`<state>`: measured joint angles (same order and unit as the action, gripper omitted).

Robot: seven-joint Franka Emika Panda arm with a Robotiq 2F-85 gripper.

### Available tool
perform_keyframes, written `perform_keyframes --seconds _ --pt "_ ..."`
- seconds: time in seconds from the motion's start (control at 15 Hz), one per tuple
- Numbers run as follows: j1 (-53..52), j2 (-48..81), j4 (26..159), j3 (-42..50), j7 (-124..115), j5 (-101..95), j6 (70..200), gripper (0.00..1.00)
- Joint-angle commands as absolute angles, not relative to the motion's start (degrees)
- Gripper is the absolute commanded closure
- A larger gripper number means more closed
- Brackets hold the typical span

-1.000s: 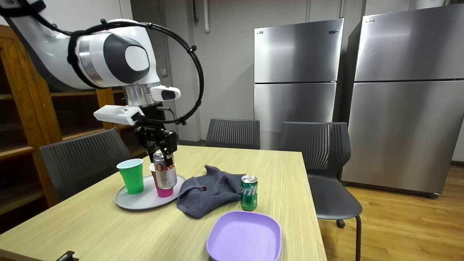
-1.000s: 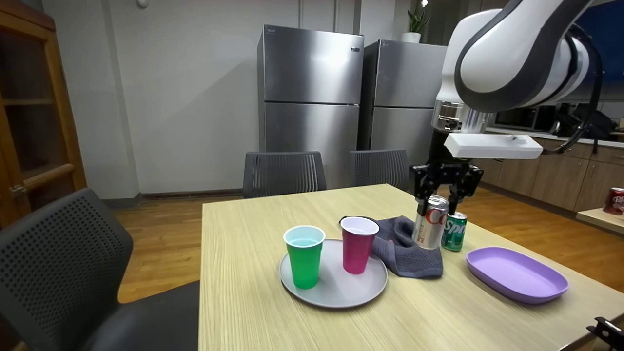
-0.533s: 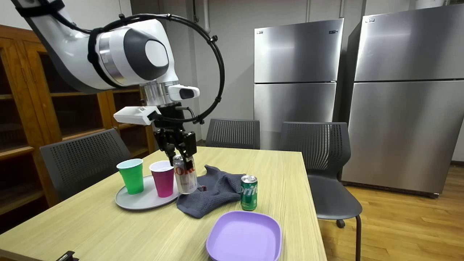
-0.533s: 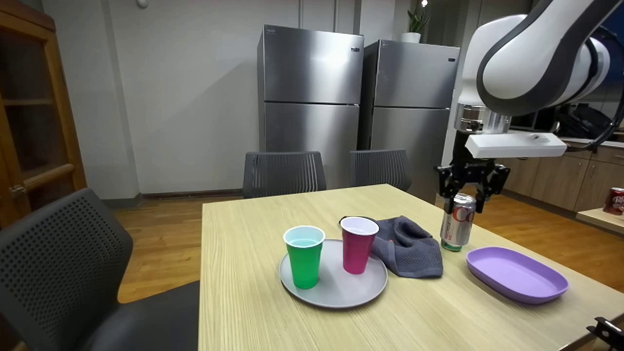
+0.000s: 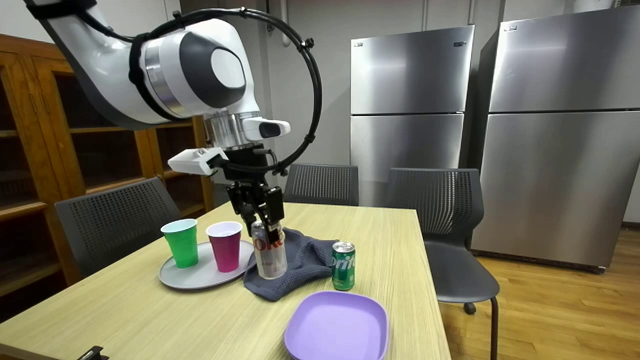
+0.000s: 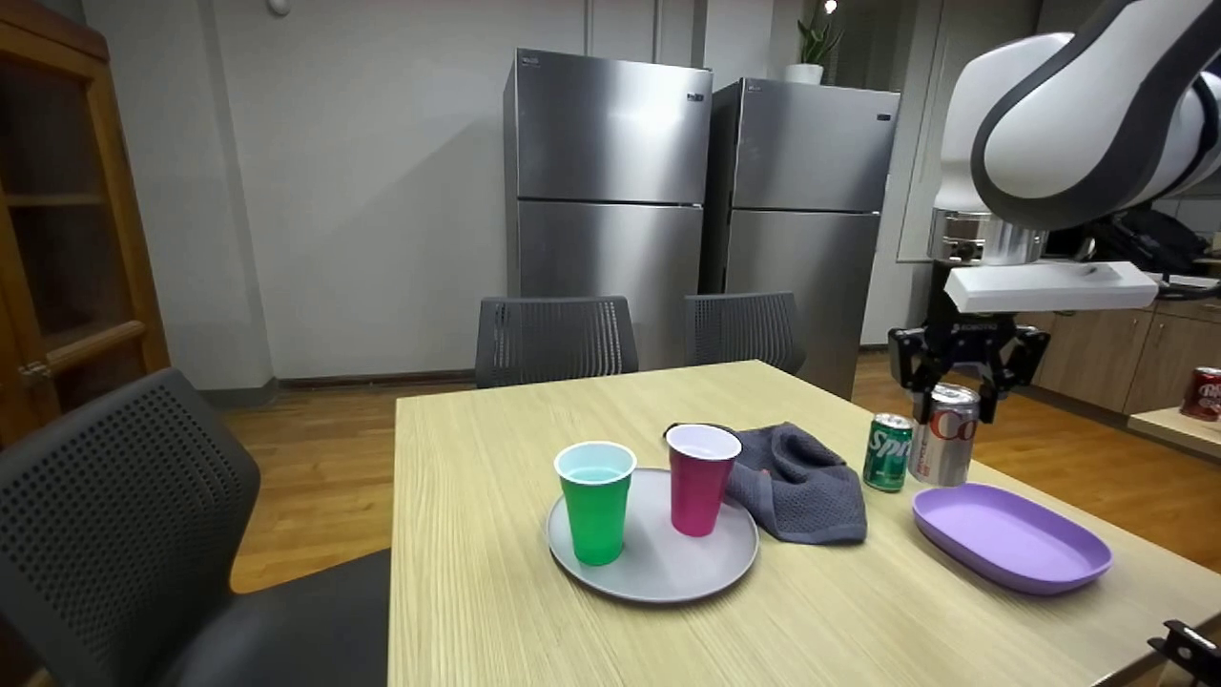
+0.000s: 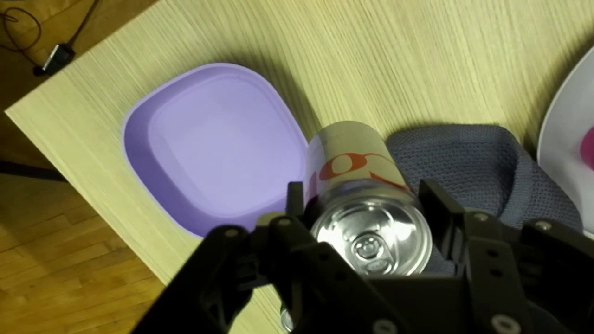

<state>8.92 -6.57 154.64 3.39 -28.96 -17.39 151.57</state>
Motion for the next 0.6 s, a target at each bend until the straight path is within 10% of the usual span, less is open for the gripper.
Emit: perform_keyframes --seconds 0.0,0.53 --pt "11.07 -11.13 157.39 3.46 -31.99 -20.09 149.39 0.62" --pt "15.3 -13.02 159.67 4.14 -33.8 -21.9 148.97 0.62"
